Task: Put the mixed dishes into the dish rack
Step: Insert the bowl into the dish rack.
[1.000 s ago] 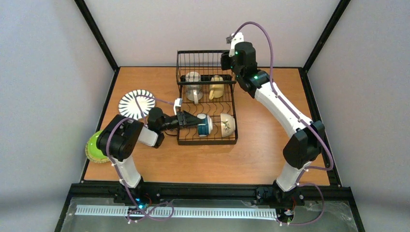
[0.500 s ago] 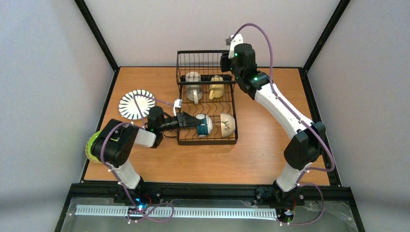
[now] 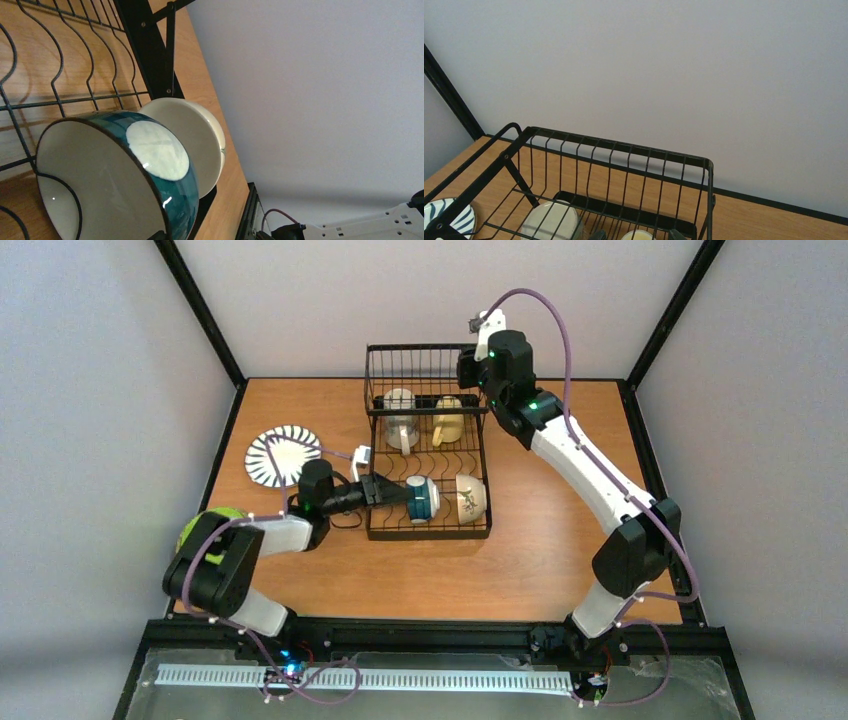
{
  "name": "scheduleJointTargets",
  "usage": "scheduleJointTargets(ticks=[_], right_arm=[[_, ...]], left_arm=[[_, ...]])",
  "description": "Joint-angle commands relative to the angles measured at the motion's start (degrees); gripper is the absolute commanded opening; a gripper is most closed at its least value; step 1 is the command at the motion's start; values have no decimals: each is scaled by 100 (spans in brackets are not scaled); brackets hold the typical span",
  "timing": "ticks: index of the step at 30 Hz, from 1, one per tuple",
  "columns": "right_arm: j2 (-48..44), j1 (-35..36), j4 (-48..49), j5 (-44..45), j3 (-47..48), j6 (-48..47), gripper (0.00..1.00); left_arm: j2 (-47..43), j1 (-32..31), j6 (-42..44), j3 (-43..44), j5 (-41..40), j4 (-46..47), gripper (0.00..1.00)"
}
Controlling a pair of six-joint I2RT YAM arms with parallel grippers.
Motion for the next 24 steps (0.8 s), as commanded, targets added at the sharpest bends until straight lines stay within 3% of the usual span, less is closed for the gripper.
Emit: scheduleJointTargets(ticks=[1, 8, 11, 16, 24], right_arm=[[-234, 83, 15, -33, -52, 13, 72], [-267, 158, -213, -127, 155, 1, 72], [-279, 173, -237, -162, 170, -7, 72], [-350, 180, -276, -273, 146, 20, 73], [-324, 344, -636, -459, 550, -27, 72]], left_arm=[[-950, 35, 540, 8, -411, -1337, 100], [-3196, 34, 1234, 626, -2243, -5155, 100], [-3863, 31, 1126, 694, -2702, -5732, 100], [-4243, 36, 940, 838, -3320, -6530, 100], [-4221, 35, 272, 1261, -5390, -7854, 100]])
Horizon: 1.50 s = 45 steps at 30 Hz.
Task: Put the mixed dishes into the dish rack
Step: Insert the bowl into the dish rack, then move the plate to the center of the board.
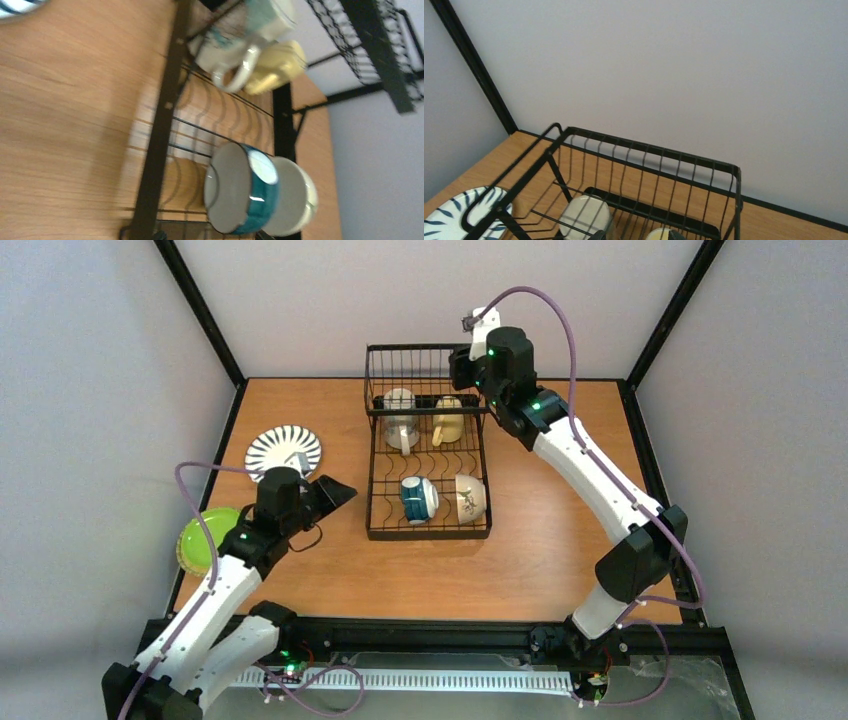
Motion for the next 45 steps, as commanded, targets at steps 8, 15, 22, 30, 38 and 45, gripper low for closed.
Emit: scheduleJointTargets(ticks=[8, 15, 22, 30, 38, 45], right_arm=[[-114, 456, -389, -244, 483, -10, 72], [-86, 827, -353, -301, 361, -93, 72], [84, 1122, -298, -526, 437, -250, 72], [976, 1659, -524, -703, 1351, -674, 71], [1956, 2018, -809, -656, 2320, -855, 68], [2459, 2174, -843, -599, 2597, -917, 65]], left_arm=[[373, 193, -1259, 844, -2795, -2081, 100], [527, 2402, -1399, 195, -1002, -1175, 100], [1121, 2802, -1540, 202, -839, -428, 100], [1526, 3169, -1688, -37, -673, 189, 100], [1912, 3414, -1680, -86, -594, 468, 100], [2624, 3615, -1774, 125, -602, 786, 100]])
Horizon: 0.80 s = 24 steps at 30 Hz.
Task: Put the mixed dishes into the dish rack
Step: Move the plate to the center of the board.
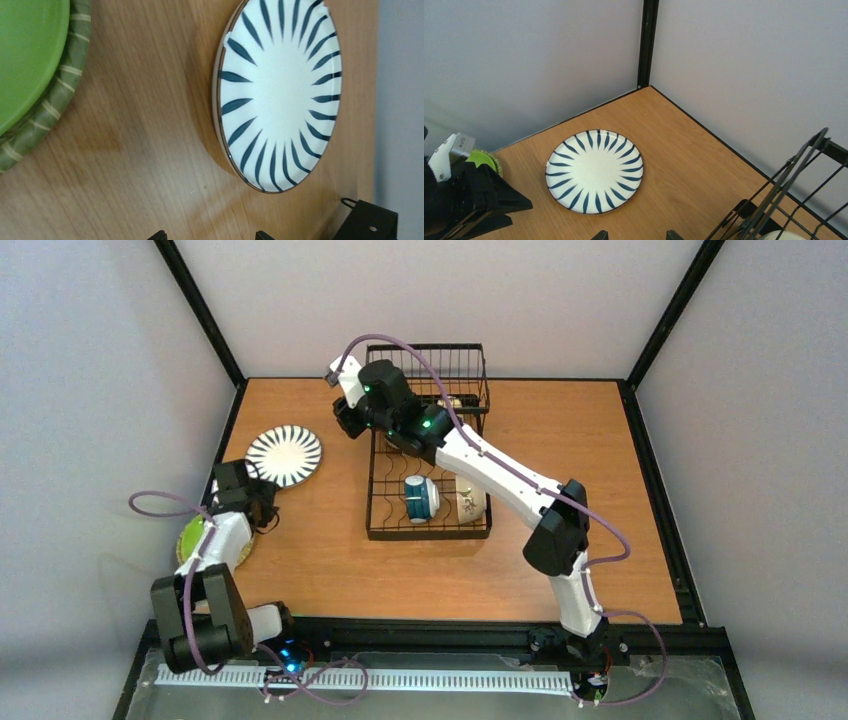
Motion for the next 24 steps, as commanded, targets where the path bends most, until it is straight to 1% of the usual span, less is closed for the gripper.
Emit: scheduleJointTargets(ticks=[1, 8, 15, 20, 24], right_arm=[[174, 117, -121, 39, 172, -87, 65], [296, 130, -17, 60, 53, -128, 61], [371, 123, 54, 93, 39, -129, 58], [409, 126, 79, 116, 39, -141, 54], [442, 130, 106, 88, 39, -139, 54]], left_arm=[[380, 69, -98, 284, -44, 291, 100], [985, 76, 132, 934, 124, 442, 100], [1167, 76, 289, 1281, 79, 433, 100], [1525, 76, 295, 1424, 104, 547, 100], [1890, 76, 328, 1634, 67, 555, 99]])
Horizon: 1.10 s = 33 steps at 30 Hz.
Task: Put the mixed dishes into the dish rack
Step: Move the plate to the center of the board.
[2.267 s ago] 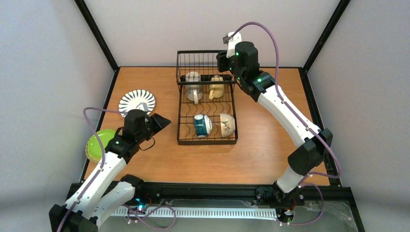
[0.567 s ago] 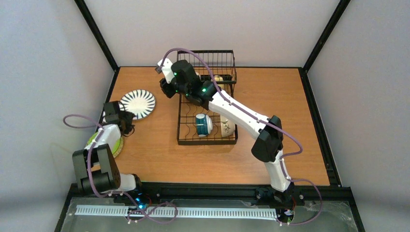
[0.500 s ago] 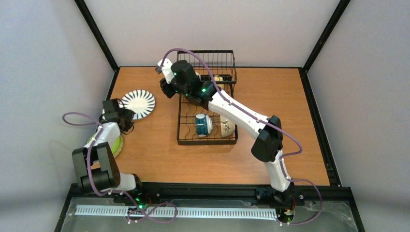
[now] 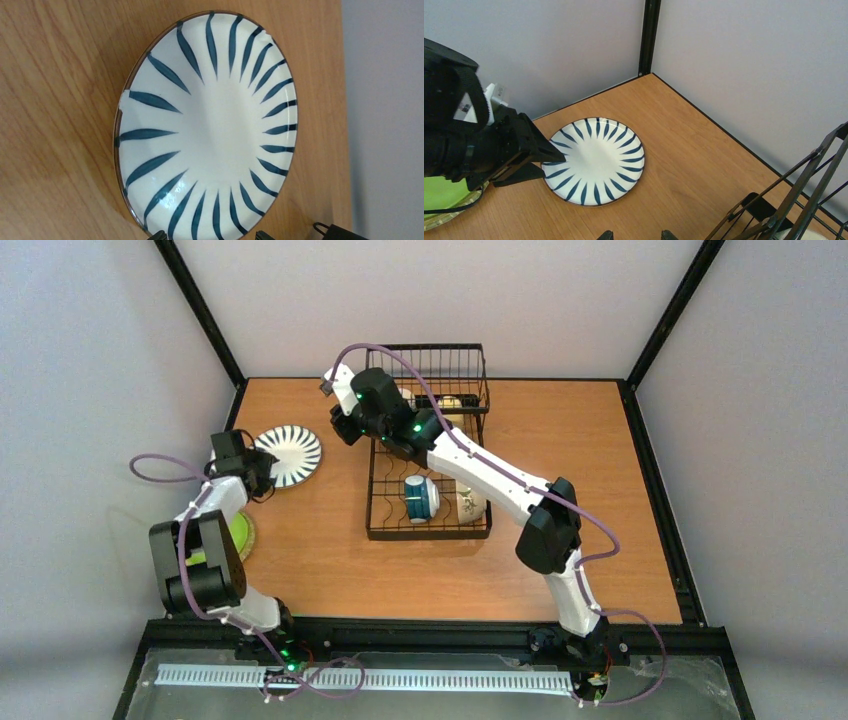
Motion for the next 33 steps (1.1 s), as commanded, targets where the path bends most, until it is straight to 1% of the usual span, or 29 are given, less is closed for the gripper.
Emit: scheduleJointTargets(ticks=[1, 12, 20, 23, 26, 27, 33], right_arm=[[149, 56, 86, 2, 47, -56, 54], [383, 58, 72, 19, 258, -160, 52], [323, 51, 192, 478, 250, -275, 51], [173, 42, 270, 847, 250, -338, 55], [-28, -67, 325, 1246, 278, -314, 64], [-105, -123, 307, 1364, 295, -295, 66], [-419, -477, 59, 2037, 356, -246, 72]], left_arm=[[462, 42, 147, 396, -37, 31, 100], [1255, 43, 308, 996, -199, -97, 99], [1685, 43, 426, 1250, -226, -142, 99], [1754, 43, 460, 1274, -204, -183, 99], [1778, 43, 521, 1279, -202, -285, 99], [1789, 45, 539, 1279, -204, -311, 99], [1795, 43, 590, 1228, -204, -387, 99]])
